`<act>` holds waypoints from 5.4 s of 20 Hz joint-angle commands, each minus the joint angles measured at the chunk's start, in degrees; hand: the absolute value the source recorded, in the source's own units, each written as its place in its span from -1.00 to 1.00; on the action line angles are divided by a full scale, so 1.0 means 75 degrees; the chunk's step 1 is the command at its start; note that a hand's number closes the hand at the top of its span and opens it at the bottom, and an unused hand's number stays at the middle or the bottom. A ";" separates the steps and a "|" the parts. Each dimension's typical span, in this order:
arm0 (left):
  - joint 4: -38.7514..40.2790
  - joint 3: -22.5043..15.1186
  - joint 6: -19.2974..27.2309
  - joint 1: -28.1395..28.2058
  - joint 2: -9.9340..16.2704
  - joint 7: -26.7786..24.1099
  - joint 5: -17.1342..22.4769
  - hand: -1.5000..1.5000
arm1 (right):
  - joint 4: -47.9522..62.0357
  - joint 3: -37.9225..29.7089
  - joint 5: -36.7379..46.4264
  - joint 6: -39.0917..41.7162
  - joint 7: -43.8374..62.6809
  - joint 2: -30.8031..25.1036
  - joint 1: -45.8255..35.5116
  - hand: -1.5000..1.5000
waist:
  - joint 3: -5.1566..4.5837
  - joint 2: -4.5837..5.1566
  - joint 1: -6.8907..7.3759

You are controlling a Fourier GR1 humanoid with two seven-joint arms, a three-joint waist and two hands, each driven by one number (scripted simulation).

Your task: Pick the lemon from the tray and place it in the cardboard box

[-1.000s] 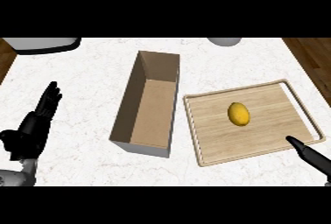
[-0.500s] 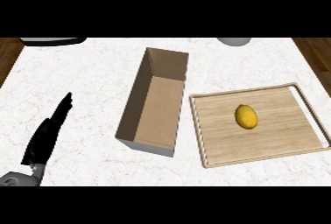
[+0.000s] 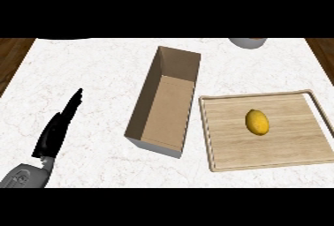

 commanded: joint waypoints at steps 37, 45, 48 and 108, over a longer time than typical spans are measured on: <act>0.0100 0.0978 -0.0901 0.0160 -0.1005 0.0063 -0.1312 0.00 | -0.0168 0.1561 0.7725 0.3074 1.0610 0.0022 -0.5130 -1.00 | 0.0030 -0.0065 0.0113; -0.0241 0.1371 -0.1344 0.0059 -0.1262 0.0439 -0.1569 0.00 | 0.0723 0.1433 0.7630 0.3282 1.0870 0.0021 -0.5855 -1.00 | 0.0031 -0.0070 0.0112; 0.0894 0.1711 -0.1318 -0.0761 -0.1575 0.0069 -0.1822 0.00 | 0.0843 0.1481 0.7592 0.2984 1.0788 0.0019 -0.5921 -1.00 | 0.0030 -0.0064 0.0082; 0.0437 0.1795 -0.2417 -0.0811 -0.2638 0.0220 -0.2936 0.00 | 0.4348 0.6362 0.7773 0.5937 1.4732 0.0024 -1.2530 1.00 | -0.0012 -0.0031 0.1263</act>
